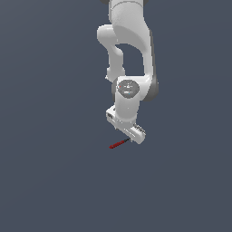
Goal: Pick up the object and move it to a goal position.
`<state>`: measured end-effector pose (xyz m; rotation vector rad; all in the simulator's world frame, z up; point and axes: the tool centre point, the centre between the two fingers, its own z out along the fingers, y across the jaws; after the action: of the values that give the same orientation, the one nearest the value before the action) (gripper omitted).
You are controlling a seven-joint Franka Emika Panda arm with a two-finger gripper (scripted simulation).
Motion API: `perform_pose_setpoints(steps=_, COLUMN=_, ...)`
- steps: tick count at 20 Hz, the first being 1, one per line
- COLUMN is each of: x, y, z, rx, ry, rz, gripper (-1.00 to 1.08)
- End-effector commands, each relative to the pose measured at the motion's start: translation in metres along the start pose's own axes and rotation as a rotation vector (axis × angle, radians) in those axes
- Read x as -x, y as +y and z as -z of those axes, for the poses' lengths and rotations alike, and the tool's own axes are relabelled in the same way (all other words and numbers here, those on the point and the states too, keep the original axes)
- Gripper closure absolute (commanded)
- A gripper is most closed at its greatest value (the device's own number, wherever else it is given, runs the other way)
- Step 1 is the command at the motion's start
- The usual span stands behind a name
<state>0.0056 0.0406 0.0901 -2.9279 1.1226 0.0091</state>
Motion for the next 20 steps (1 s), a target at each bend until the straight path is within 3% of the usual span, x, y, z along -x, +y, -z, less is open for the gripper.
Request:
perform_pose_setpoints(steps=1, x=0.002, y=-0.002, z=-0.006, rx=0.000, ry=0.001, rz=-0.069, gripper=-0.92)
perform_pose_setpoints(steps=11, x=0.007, y=-0.006, z=-0.026, rx=0.001, ry=0.005, rz=-0.296, gripper=-0.92)
perform_pose_setpoints(steps=20, x=0.010, y=-0.007, z=-0.033, rx=0.002, ry=0.008, rz=-0.388, gripper=-0.92)
